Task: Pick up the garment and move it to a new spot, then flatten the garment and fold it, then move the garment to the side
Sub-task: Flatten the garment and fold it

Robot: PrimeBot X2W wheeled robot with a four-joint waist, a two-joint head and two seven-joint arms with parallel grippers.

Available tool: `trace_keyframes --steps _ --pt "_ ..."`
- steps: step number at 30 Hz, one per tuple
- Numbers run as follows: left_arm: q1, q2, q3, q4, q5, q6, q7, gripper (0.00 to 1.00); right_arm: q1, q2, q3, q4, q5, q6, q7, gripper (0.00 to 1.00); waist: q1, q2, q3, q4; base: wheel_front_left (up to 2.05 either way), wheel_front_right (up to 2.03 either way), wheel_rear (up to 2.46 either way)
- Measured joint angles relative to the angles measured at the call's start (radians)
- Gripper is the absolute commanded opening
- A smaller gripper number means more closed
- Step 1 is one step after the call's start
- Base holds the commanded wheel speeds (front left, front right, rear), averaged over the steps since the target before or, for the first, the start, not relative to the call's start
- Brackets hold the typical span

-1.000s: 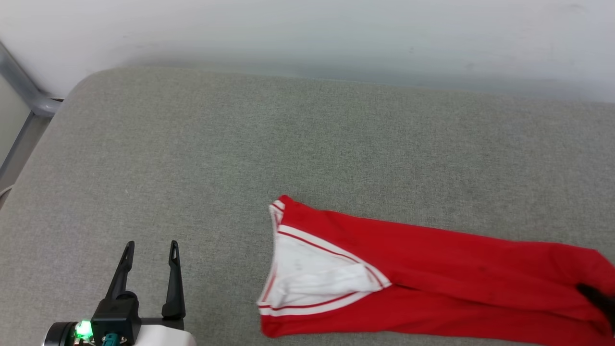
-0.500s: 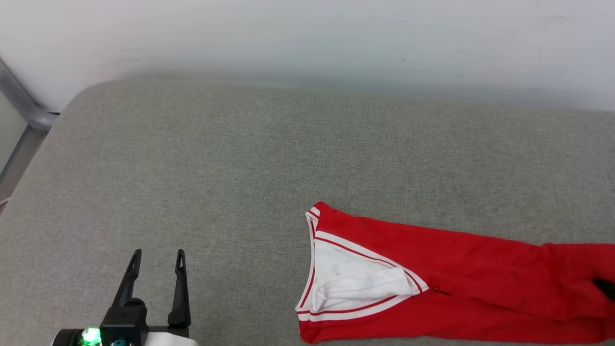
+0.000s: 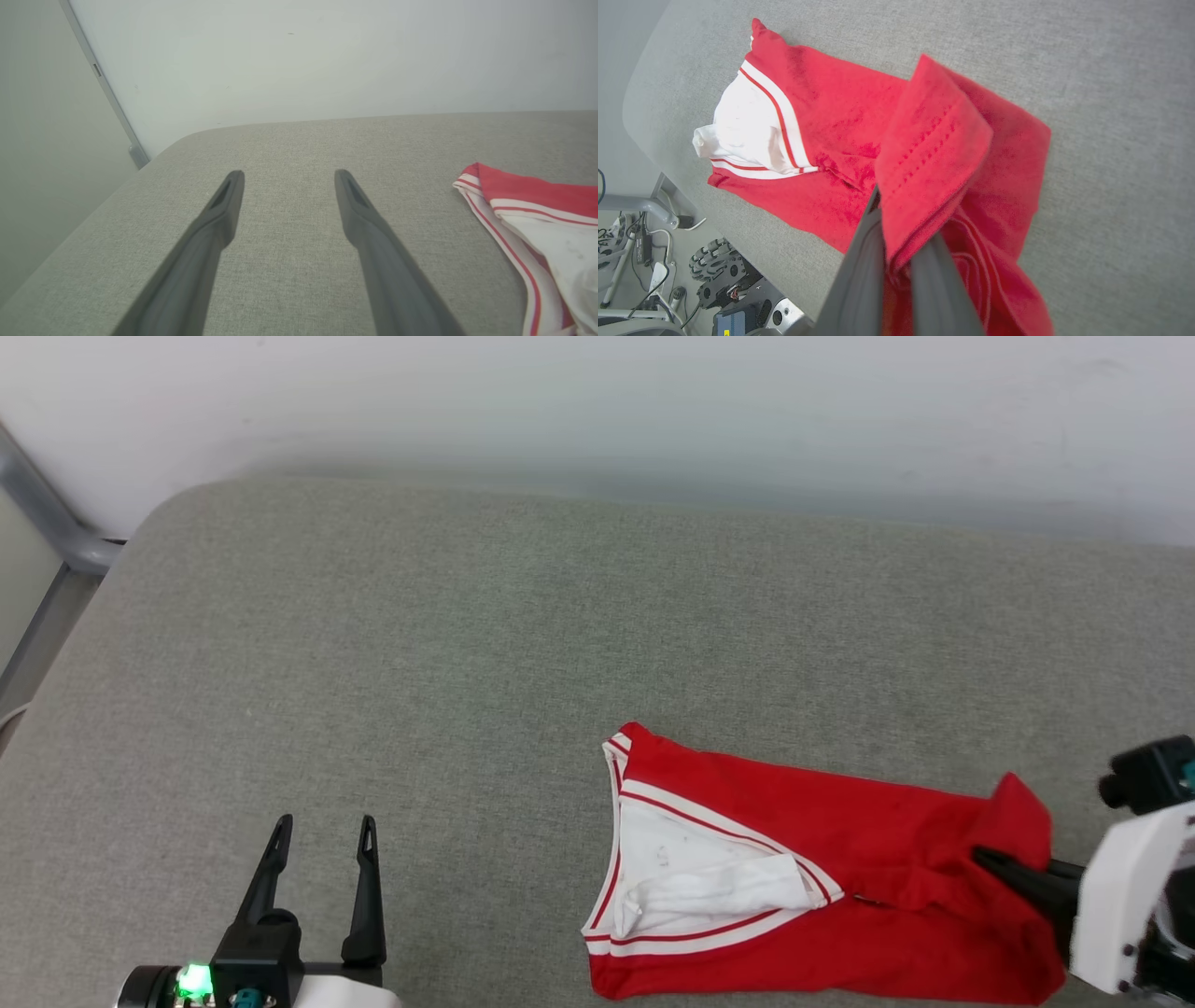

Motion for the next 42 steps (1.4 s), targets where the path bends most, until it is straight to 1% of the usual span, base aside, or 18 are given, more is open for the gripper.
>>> trace_keyframes --steps 4,9,17,24,30,36,39,40,41,42 --pt "-0.017 0.000 -0.004 0.003 0.000 -0.001 0.000 1.00 -0.062 0.041 0.058 -0.025 -0.035 0.000 0.034 0.00 0.0000 0.0000 0.014 0.013 0.00 0.00 0.00" --pt "-0.036 -0.002 -0.011 0.009 0.000 -0.006 0.000 1.00 -0.149 0.087 0.146 -0.023 -0.062 0.000 0.052 0.00 0.0000 0.0000 0.030 0.033 0.00 0.00 0.00" --pt "-0.054 -0.005 -0.017 0.015 0.000 -0.009 0.000 1.00 -0.294 0.147 0.298 0.040 -0.088 0.000 0.042 0.00 0.0001 0.0000 0.053 0.059 0.00 0.00 0.00" --pt "-0.077 -0.009 -0.029 0.019 -0.001 -0.016 0.000 1.00 -0.404 0.196 0.418 0.142 -0.115 0.000 0.033 0.00 0.0000 0.0000 0.080 0.081 0.00 0.00 0.00" --pt "-0.092 -0.013 -0.032 0.020 -0.004 -0.016 0.000 1.00 -0.458 0.247 0.493 0.254 -0.127 0.000 -0.002 0.00 0.0001 0.0000 0.106 0.097 0.00 0.00 0.00" --pt "-0.101 -0.017 -0.038 0.025 -0.005 -0.016 0.000 1.00 -0.504 0.287 0.555 0.361 -0.160 0.000 -0.056 0.00 0.0000 0.0000 0.127 0.107 0.00 0.00 0.00" --pt "-0.107 -0.020 -0.038 0.027 -0.004 -0.015 0.000 1.00 -0.517 0.300 0.574 0.397 -0.158 0.000 -0.077 0.00 0.0000 0.0000 0.126 0.106 0.00 0.00 0.00" --pt "-0.107 -0.020 -0.038 0.028 -0.004 -0.015 0.000 1.00 -0.517 0.301 0.579 0.402 -0.156 0.000 -0.091 0.15 0.0000 0.0000 0.124 0.105 0.00 0.00 0.00" --pt "-0.107 -0.020 -0.037 0.030 -0.004 -0.015 0.000 1.00 -0.517 0.301 0.582 0.404 -0.151 0.000 -0.101 0.52 0.0001 0.0000 0.122 0.103 0.00 0.00 0.00" --pt "-0.106 -0.020 -0.036 0.031 -0.004 -0.015 0.000 1.00 -0.517 0.301 0.584 0.403 -0.145 0.000 -0.113 1.00 0.0000 0.0000 0.117 0.102 0.00 0.00 0.00"
